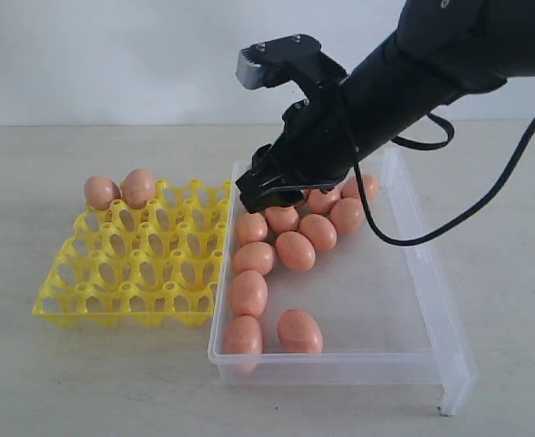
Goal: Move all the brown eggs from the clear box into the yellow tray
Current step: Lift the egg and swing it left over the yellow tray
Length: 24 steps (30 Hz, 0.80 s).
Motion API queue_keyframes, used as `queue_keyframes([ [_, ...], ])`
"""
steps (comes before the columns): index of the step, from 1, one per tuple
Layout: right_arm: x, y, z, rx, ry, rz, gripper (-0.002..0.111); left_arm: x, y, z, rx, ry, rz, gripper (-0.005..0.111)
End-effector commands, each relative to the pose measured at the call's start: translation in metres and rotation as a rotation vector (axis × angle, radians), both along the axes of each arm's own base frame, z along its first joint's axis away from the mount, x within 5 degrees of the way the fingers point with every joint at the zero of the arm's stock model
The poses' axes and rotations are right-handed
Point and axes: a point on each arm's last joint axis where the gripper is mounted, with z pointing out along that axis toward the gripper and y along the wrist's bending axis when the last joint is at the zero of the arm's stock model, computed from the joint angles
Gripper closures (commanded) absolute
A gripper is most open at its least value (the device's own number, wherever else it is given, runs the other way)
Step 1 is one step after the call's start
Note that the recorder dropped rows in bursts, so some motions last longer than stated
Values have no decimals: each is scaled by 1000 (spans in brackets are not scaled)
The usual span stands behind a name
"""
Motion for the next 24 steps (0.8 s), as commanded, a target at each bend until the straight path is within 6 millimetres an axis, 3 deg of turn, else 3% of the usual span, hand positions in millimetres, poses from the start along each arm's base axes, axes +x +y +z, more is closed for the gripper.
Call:
queue_keyframes([
  [1,-3,-2,-16,39,-37,-40,109,0,0,0,-13,-13,8,111],
  [4,-4,2,-20,115,-91,-31,109,0,0,0,-13,-13,8,111],
  [10,-10,28,-7,314,-243,45,109,0,0,0,-13,-13,8,111],
  [14,-14,51,-16,327,-378,239,109,0,0,0,-13,-13,8,111],
  [17,1,65,-30,264,-466,321,109,0,0,0,-13,-13,8,111],
  [24,38,94,-35,365,-389,236,109,0,0,0,-13,-13,8,111],
])
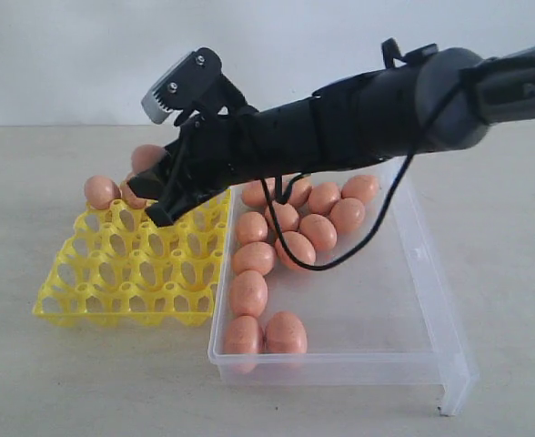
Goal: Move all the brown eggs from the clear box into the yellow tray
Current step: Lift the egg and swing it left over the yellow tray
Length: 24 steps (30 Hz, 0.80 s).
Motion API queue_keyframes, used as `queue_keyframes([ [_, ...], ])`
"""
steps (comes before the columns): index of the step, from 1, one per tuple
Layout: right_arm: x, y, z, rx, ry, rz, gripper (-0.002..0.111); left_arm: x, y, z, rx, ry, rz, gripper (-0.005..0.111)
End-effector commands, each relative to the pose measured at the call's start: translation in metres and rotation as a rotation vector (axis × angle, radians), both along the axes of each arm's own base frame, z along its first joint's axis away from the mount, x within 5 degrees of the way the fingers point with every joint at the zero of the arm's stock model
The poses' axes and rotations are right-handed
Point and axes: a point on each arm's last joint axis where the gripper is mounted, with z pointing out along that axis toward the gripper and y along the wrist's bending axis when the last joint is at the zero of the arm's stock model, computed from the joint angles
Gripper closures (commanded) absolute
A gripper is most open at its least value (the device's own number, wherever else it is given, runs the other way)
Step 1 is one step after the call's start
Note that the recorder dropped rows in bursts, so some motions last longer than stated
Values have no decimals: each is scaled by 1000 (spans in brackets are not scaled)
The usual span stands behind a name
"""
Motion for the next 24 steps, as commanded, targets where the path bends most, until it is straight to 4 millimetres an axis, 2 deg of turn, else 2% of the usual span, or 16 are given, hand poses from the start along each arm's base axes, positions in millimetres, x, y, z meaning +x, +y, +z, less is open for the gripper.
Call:
queue_keyframes([
  [1,22,15,5,95,97,-80,109,0,0,0,-13,-13,8,111],
  [2,34,14,0,125,211,-229,109,0,0,0,-13,-13,8,111],
  [3,44,13,-7,207,404,-417,109,0,0,0,-13,-13,8,111],
  [4,46,13,-9,247,481,-461,109,0,0,0,-13,-13,8,111],
  [5,47,18,-11,273,524,-441,109,0,0,0,-13,-13,8,111],
  [7,47,26,-10,274,500,-356,109,0,0,0,-13,-13,8,111],
  [10,61,33,-12,300,494,-387,109,0,0,0,-13,-13,8,111],
  [12,73,41,-19,419,701,-467,109,0,0,0,-13,-13,8,111],
  [14,67,50,-15,451,788,-347,109,0,0,0,-13,-13,8,111],
  [15,63,54,-13,435,746,-284,109,0,0,0,-13,-13,8,111],
  [16,60,58,-11,380,592,-221,109,0,0,0,-13,-13,8,111],
  [18,64,60,-14,292,405,-282,109,0,0,0,-13,-13,8,111],
  [20,69,57,-21,247,355,-414,109,0,0,0,-13,-13,8,111],
  [24,74,54,-27,174,255,-437,109,0,0,0,-13,-13,8,111],
])
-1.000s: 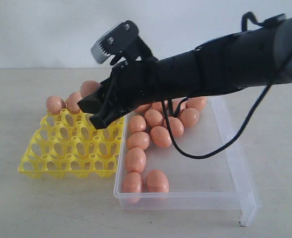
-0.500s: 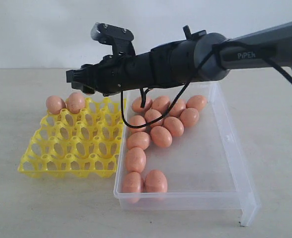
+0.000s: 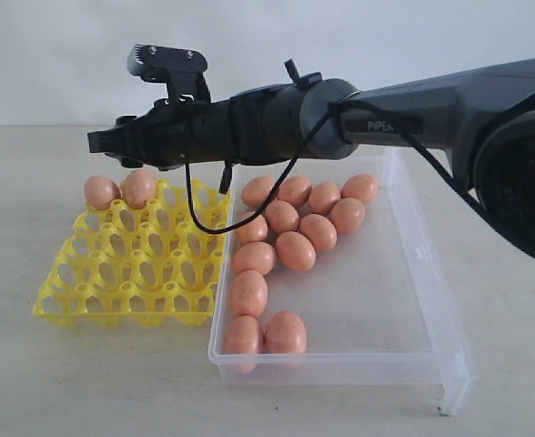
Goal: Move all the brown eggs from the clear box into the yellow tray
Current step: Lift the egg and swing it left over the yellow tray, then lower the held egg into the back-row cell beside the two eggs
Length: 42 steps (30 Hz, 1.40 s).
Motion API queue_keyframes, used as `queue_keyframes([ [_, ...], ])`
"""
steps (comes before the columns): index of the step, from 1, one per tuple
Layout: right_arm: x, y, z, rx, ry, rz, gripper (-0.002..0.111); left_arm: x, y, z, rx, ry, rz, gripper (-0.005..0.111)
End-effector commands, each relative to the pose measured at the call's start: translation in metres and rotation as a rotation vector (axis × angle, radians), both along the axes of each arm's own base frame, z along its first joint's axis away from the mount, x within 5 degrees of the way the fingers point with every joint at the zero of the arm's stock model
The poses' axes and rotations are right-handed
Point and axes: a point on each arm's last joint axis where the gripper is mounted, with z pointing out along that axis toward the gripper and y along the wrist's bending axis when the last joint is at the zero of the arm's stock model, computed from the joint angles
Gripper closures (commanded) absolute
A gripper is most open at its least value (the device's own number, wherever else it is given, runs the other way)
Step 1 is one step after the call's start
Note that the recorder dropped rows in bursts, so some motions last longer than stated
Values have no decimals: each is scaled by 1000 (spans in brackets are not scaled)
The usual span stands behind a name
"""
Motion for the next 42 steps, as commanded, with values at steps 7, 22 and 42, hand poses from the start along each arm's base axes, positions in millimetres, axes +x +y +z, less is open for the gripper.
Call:
queue_keyframes([
  [7,9,-7,-5,-213,-215,-4,109,0,0,0,-13,-13,8,111],
  [22,-28,23,-8,-720,-534,-37,109,0,0,0,-13,-13,8,111],
  [42,-39,39,30,124,-251,-460,109,0,0,0,-13,-13,8,111],
])
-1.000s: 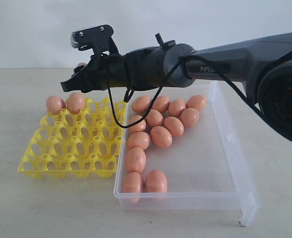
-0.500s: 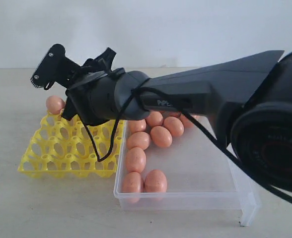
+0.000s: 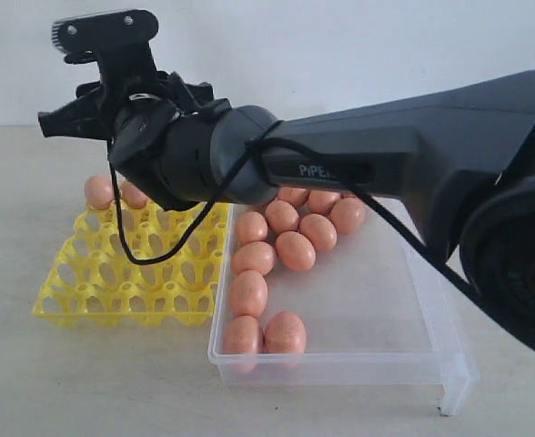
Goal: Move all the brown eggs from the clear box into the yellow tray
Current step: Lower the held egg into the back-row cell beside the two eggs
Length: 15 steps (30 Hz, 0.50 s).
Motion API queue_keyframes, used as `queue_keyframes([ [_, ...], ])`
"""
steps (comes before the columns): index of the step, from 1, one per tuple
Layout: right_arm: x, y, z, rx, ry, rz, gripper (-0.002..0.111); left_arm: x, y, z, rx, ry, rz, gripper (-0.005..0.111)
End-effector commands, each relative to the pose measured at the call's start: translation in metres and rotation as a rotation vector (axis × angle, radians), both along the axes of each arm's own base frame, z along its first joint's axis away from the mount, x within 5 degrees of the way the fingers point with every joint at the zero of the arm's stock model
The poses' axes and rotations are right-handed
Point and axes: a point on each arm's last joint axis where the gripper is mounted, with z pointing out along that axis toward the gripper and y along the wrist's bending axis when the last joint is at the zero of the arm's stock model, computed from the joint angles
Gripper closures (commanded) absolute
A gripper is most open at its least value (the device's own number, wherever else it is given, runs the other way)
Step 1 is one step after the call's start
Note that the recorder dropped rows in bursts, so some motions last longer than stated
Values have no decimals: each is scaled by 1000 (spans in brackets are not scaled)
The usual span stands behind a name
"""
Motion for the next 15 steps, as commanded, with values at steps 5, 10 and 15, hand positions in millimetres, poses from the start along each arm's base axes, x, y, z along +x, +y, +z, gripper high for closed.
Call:
queue_keyframes([
  [5,43,-18,-26,563,114,110,109,0,0,0,-13,-13,8,111],
  [10,45,-23,-30,394,73,535,109,0,0,0,-13,-13,8,111],
  [15,54,-34,-45,199,118,470,109,0,0,0,-13,-13,8,111],
])
